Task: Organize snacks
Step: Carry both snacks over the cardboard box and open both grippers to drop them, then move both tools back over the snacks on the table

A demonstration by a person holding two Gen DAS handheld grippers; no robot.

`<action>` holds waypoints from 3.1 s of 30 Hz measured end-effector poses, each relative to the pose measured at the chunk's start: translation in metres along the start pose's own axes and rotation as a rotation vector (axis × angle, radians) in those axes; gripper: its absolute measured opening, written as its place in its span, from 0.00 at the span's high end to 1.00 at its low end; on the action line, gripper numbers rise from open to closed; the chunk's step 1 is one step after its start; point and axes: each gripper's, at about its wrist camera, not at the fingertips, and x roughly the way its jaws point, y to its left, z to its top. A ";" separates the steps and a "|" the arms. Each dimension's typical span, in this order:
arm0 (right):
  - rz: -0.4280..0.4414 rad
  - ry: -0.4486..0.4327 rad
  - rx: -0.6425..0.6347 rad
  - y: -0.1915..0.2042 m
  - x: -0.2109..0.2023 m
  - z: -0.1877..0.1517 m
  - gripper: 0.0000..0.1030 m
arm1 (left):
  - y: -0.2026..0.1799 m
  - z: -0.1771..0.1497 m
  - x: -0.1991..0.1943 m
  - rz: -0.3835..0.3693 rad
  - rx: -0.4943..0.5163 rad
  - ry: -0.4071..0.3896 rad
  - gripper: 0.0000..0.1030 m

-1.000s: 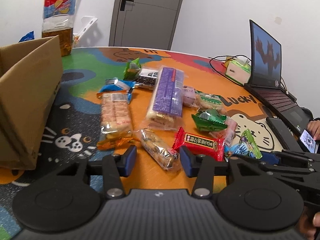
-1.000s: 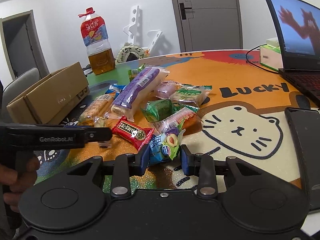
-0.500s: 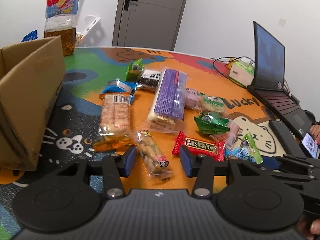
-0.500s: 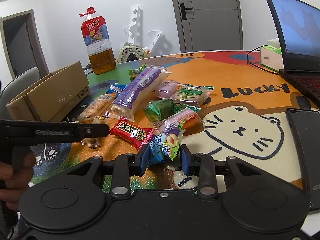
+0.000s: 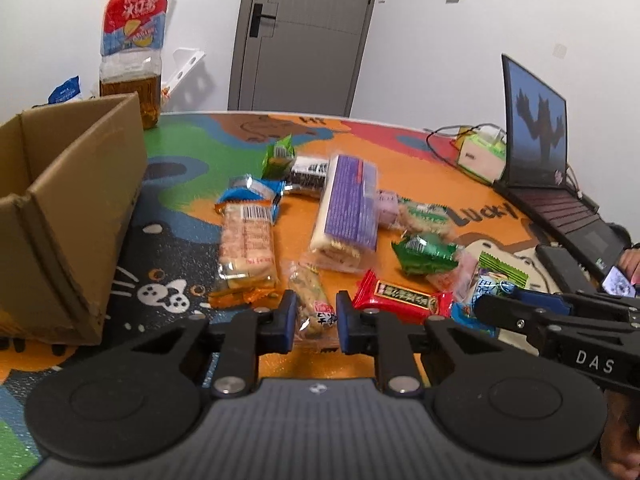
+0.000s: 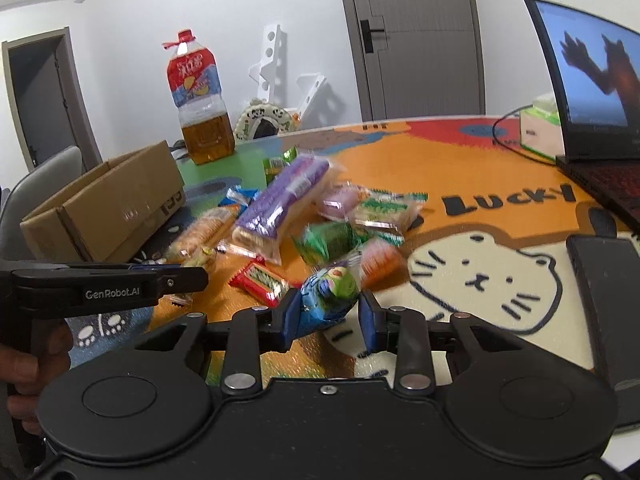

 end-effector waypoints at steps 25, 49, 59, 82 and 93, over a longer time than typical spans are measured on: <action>0.111 -0.116 -0.074 0.055 -0.004 0.044 0.70 | 0.039 0.040 -0.071 0.052 -0.048 -0.198 0.81; 0.247 -0.140 -0.121 0.126 0.037 0.080 0.70 | 0.124 0.058 -0.077 0.187 -0.139 -0.230 0.81; 0.292 -0.135 -0.133 0.153 0.059 0.092 0.70 | 0.159 0.062 -0.070 0.225 -0.190 -0.214 0.81; 0.385 -0.105 -0.131 0.187 0.060 0.099 0.46 | 0.172 0.057 -0.113 0.244 -0.280 -0.242 0.32; 0.267 -0.116 -0.047 0.129 0.039 0.090 0.19 | 0.139 0.055 -0.106 0.205 -0.232 -0.245 0.10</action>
